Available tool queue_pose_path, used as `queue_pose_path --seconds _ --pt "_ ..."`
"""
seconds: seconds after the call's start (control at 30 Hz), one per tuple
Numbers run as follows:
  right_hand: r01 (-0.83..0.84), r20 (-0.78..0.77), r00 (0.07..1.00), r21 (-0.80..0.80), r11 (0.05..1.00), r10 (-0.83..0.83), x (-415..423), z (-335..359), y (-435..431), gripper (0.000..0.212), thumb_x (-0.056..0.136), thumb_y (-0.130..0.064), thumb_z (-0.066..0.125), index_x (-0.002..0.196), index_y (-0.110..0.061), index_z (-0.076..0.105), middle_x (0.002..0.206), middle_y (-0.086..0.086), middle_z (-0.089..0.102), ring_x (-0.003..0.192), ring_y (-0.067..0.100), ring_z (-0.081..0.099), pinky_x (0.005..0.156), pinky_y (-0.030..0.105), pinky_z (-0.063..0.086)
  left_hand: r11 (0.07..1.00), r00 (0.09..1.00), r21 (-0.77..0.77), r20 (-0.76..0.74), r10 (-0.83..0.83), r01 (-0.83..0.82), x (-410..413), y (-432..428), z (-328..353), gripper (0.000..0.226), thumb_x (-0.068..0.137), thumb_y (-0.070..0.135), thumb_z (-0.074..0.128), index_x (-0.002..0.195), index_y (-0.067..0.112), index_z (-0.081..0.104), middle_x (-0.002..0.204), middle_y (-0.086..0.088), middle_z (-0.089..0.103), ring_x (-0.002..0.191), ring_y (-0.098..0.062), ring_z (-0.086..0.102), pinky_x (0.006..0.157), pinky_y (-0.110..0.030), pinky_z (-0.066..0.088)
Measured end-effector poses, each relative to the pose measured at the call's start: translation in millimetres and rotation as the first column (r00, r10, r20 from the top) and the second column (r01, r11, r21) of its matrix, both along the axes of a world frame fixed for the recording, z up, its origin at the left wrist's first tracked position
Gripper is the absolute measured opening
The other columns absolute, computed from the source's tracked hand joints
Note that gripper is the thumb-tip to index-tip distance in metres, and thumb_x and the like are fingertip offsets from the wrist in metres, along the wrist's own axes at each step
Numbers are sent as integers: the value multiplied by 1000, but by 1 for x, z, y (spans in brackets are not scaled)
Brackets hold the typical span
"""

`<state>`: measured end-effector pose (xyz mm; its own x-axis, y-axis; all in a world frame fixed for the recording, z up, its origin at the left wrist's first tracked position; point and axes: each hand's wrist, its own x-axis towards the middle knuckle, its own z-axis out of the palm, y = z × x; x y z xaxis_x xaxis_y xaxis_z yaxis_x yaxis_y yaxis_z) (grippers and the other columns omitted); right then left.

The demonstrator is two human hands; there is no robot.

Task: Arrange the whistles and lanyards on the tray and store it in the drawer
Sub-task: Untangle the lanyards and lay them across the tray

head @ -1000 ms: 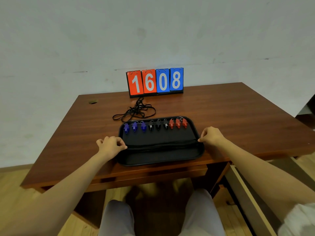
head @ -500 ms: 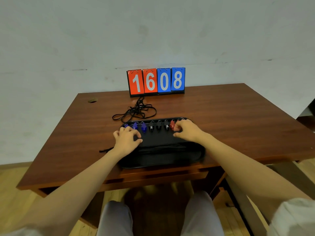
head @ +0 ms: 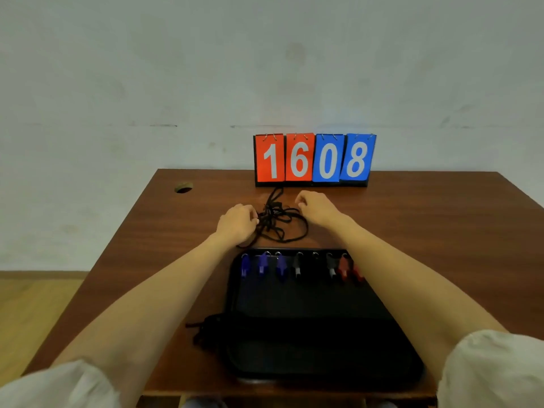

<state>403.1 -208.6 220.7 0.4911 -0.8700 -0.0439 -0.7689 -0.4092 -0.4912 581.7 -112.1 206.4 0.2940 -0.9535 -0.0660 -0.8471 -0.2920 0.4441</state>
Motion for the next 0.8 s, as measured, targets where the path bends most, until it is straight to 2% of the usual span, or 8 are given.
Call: queue_pose_path --seconds 0.17,0.33,0.43,0.5,0.57,0.63,0.73,0.8 --pt "2 1 1000 94 996 -2 26 -24 -54 28 98 -10 42 119 -13 59 125 7 60 112 22 56 92 31 45 1000 997 26 -79 -5 8 26 -49 -19 20 92 24 56 109 15 60 119 -9 54 110 -28 53 89 -37 46" --pt "-85 -100 990 162 983 102 49 -52 -85 36 92 -9 57 127 -17 54 130 6 53 119 24 52 96 33 45 999 992 49 -129 -14 20 30 -77 -46 32 88 29 63 116 15 56 132 -10 47 121 -29 47 94 -38 45" --pt "-114 -176 976 101 988 130 53 -65 -92 24 90 -13 60 113 -16 59 120 8 50 114 26 48 90 32 44 998 995 54 -96 -27 32 29 -84 -61 28 88 28 62 112 15 59 126 -10 50 121 -30 46 94 -41 45" --pt "-110 -137 983 73 991 119 50 -68 -93 24 89 -7 57 110 -17 57 117 7 49 111 24 48 89 31 45 999 994 34 -107 -2 6 28 -85 -66 21 89 27 61 106 14 60 122 -10 53 122 -31 45 94 -41 44" --pt "-137 -16 990 104 985 140 46 -63 -91 41 85 -1 57 120 -22 53 120 3 47 113 18 46 94 30 45 999 992 32 -125 16 -12 27 -85 -67 17 90 25 60 101 12 60 122 -11 53 124 -32 43 93 -41 42" --pt "-233 95 970 124 965 222 43 -51 -85 51 82 -4 62 126 -28 52 119 -2 47 111 13 46 94 26 43 1000 994 20 -113 13 -10 26 -83 -65 14 90 24 59 98 12 59 115 -10 54 117 -32 47 90 -41 44" --pt "-364 68 931 127 923 357 41 -35 -72 26 86 -18 64 111 -24 65 111 -6 50 99 9 49 88 25 43 1000 995 5 -97 21 -21 22 -78 -63 11 89 23 59 90 12 60 105 -10 58 102 -30 54 80 -39 46" --pt "-337 99 939 95 937 328 39 -25 -62 15 91 -21 60 102 -15 67 102 -5 54 91 9 52 82 25 43 999 995 26 -89 40 -37 18 -72 -58 12 89 23 59 88 11 62 100 -10 64 94 -30 60 73 -37 48"
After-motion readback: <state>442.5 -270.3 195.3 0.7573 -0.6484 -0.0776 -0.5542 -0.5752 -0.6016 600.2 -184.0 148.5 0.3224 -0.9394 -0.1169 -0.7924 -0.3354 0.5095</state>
